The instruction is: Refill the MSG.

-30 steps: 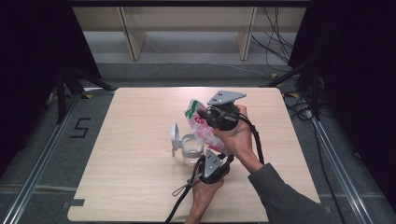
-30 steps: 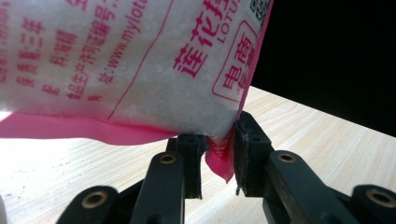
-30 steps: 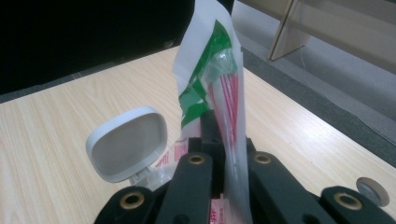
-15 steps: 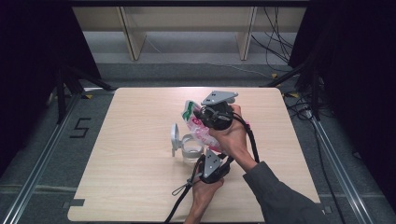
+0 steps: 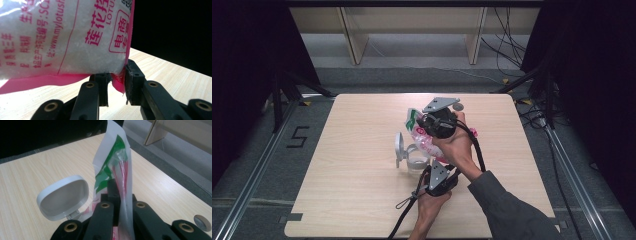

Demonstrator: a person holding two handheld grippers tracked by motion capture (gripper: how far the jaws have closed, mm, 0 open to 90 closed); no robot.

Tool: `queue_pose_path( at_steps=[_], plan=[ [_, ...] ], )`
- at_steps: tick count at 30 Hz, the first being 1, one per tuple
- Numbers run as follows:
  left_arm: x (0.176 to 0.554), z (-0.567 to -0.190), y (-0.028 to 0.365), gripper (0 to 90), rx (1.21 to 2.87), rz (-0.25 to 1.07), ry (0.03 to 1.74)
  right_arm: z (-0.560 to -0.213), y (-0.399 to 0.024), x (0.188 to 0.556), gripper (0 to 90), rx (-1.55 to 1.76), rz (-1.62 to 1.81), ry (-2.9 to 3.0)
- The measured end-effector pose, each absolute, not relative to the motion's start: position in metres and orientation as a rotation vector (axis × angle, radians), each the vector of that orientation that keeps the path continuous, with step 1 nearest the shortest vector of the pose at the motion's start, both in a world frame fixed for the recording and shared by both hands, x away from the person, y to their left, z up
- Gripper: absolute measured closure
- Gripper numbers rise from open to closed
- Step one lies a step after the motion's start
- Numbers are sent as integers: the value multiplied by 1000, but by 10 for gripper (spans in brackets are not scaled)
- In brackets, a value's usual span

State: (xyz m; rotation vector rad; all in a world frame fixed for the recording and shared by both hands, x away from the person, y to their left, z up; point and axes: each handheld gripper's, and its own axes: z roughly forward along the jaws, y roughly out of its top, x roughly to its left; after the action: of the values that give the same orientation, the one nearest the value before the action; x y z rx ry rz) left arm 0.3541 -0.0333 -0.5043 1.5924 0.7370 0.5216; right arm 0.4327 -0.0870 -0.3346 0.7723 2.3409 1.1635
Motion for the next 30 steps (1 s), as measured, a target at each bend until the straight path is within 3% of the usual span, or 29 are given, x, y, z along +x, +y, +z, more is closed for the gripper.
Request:
queue_pose_path(
  at_steps=[30],
  plan=[
    [357,-505,-32,744,1572,489,743,-341,-77,438,900,768,1118,2356]
  ],
)
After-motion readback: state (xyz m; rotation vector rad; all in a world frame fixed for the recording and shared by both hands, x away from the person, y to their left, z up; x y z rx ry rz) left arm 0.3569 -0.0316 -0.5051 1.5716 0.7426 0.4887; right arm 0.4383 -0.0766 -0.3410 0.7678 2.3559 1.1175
